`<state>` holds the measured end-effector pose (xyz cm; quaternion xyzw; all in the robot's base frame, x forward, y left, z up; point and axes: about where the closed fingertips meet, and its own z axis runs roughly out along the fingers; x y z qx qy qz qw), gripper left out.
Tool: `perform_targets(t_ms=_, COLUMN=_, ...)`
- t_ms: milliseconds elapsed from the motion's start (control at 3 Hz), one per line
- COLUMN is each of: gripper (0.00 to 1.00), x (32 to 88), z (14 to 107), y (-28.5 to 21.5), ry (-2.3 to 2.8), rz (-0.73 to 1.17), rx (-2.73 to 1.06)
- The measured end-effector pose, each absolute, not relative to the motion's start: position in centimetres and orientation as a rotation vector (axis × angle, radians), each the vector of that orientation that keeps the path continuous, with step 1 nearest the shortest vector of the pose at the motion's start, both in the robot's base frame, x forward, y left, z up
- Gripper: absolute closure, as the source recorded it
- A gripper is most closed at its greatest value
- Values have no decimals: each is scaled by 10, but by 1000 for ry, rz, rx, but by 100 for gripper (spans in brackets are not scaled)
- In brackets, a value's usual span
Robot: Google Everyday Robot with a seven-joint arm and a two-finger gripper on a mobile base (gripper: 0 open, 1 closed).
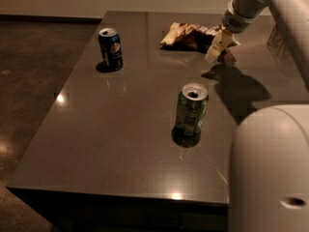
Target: Move brown chip bag near pepsi can
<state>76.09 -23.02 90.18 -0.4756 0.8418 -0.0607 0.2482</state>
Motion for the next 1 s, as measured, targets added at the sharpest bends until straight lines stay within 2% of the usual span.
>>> perform_targets(t_ms=1000, gripper=0, x=809, z=909, y=-255, ry=2353, rz=-107, rx=-831)
